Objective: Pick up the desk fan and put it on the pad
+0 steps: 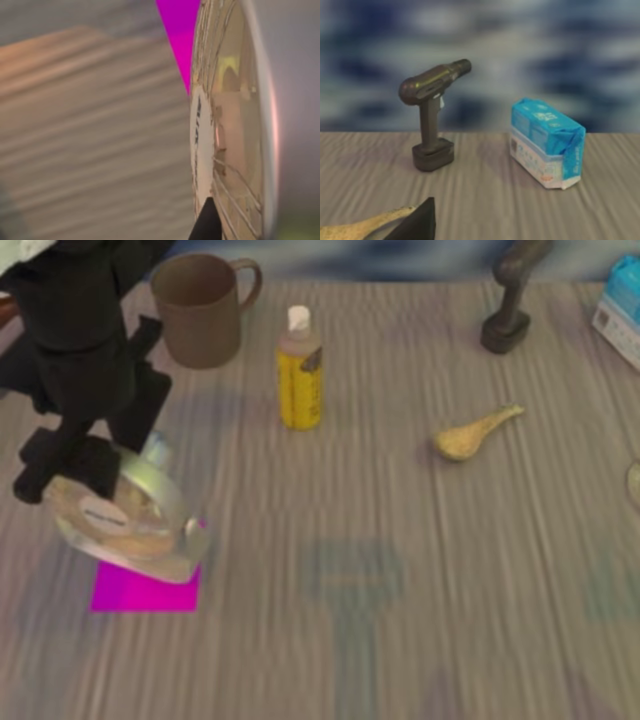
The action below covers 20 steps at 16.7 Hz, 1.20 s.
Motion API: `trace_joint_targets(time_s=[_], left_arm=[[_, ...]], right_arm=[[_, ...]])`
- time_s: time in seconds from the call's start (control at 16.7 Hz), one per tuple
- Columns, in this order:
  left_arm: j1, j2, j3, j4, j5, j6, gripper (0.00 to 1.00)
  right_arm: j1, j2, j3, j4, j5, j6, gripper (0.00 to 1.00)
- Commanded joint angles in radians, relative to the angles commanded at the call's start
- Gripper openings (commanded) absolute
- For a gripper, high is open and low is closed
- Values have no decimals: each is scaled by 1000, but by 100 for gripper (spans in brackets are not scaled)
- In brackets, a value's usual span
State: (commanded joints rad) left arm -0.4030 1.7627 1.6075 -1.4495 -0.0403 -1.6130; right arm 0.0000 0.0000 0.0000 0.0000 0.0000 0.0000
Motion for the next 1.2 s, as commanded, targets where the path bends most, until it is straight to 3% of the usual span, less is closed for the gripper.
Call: trace_joint_targets(time_s=[0.18, 0.36, 0.78, 1.2], left_arm=[[32, -35, -58, 46, 25, -187, 0], [52, -55, -94, 76, 42, -284, 0], [51, -54, -100, 82, 43, -294, 0], [63, -43, -219, 216, 44, -289, 0]], right_arm=[[0, 0, 0, 0, 0, 0, 100], [0, 0, 0, 0, 0, 0, 100], [0, 0, 0, 0, 0, 0, 100], [0, 0, 0, 0, 0, 0, 100]])
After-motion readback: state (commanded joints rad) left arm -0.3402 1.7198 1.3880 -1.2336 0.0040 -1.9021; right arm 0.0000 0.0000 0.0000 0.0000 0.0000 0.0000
